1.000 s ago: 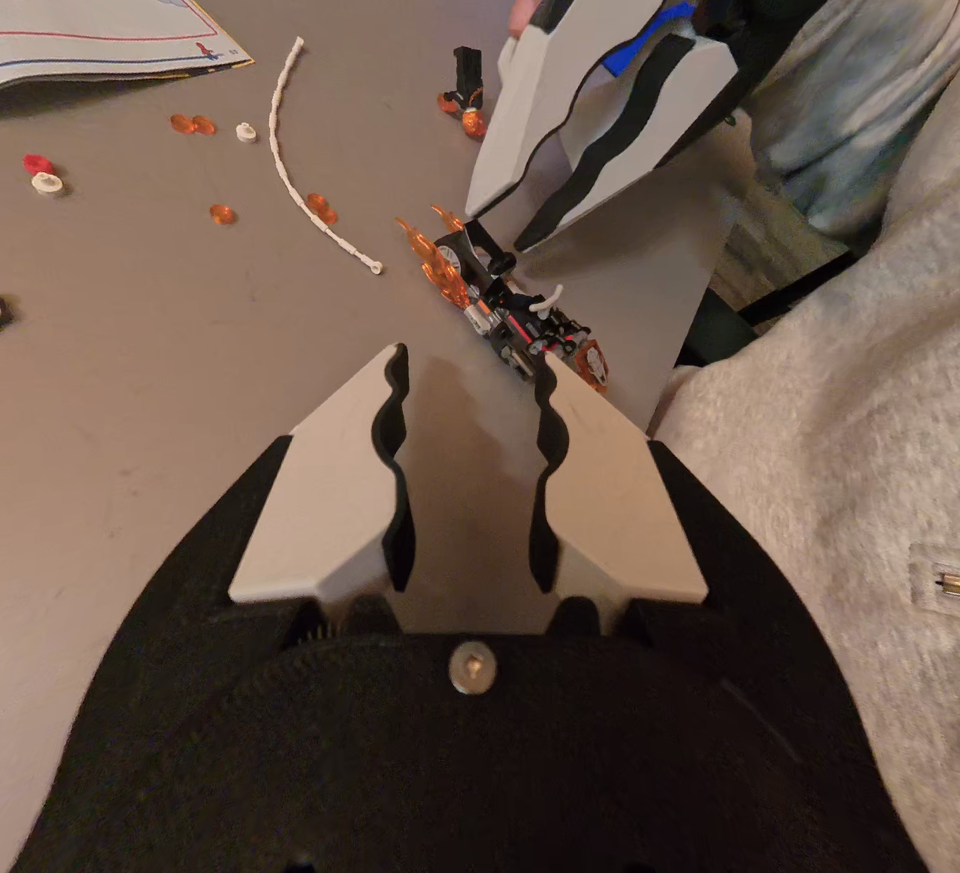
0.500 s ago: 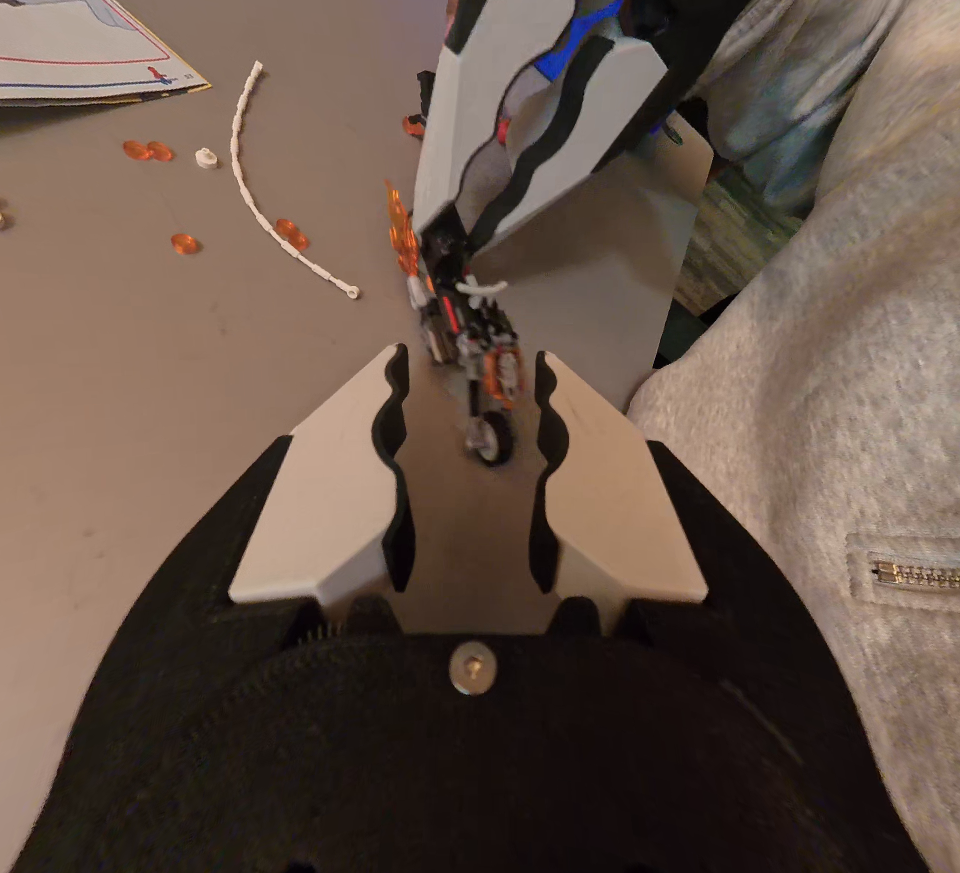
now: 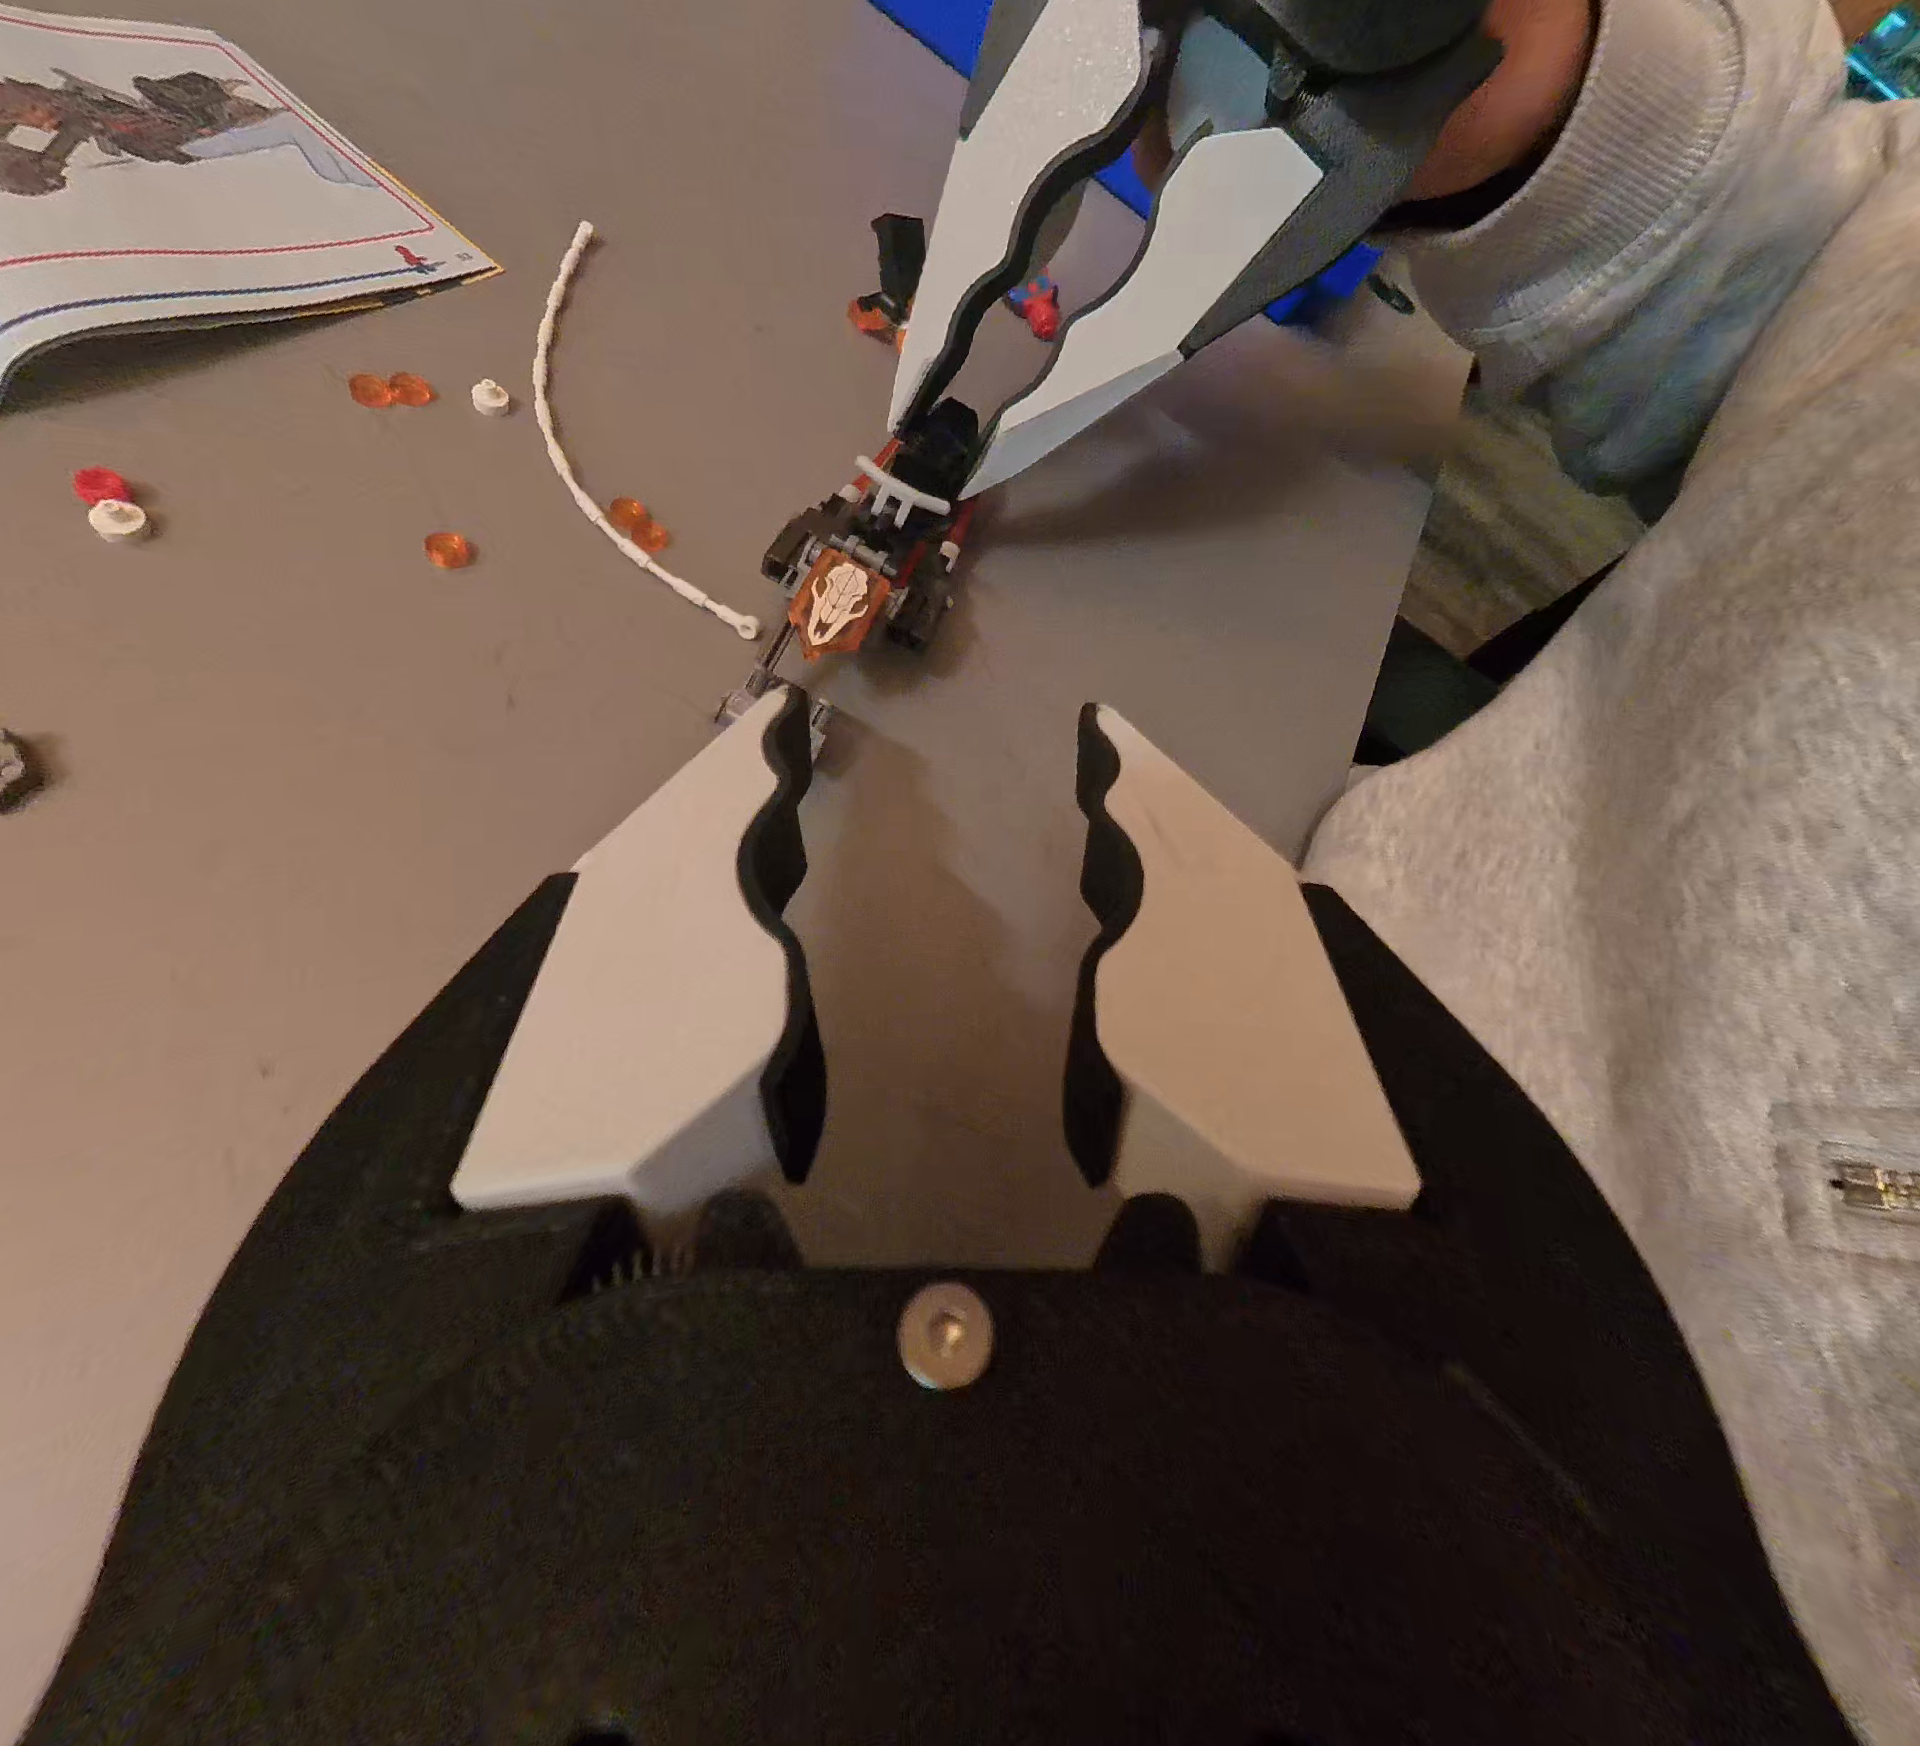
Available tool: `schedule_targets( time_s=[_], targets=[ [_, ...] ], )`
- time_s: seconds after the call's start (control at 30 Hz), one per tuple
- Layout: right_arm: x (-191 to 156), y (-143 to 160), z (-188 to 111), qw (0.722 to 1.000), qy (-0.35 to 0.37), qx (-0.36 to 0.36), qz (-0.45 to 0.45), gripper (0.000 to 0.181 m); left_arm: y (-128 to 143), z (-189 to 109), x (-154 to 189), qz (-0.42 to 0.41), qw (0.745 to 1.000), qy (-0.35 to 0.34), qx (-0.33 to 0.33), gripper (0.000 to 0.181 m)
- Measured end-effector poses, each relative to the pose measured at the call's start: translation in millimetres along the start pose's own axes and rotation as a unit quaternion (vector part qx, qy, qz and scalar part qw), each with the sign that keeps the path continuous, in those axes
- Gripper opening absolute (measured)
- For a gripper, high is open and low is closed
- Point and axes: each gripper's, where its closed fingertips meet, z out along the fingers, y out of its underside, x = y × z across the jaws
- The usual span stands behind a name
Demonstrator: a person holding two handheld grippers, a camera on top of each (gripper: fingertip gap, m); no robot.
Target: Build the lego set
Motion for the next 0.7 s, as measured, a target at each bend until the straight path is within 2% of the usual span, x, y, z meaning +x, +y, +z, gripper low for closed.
schedule_targets(
  time_s=[0.17,0.23,0.47,0.6,0.7],
  targets=[
    [-1,0,-2,1.000,0.003,0.017,-0.005,0.016,0,5,0,0.004,1.000,0.000,-0.006,0.050],
    [-3,-1,-2,1.000,-0.004,0.025,-0.004,0.022,0,5,-3,0.006,1.000,-0.011,-0.007,0.050],
    [0,-9,-9,0.998,0.003,0.057,0.004,0.035,-11,-10,-24,-0.002,0.999,-0.046,0.015,0.053],
    [12,-35,-29,0.987,0.031,0.156,0.037,0.042,-29,-21,-40,0.004,0.997,-0.060,0.045,0.053],
    [25,-60,-51,0.955,0.073,0.276,0.076,0.047,-41,-23,-54,0.001,0.995,-0.064,0.082,0.053]
  ],
)
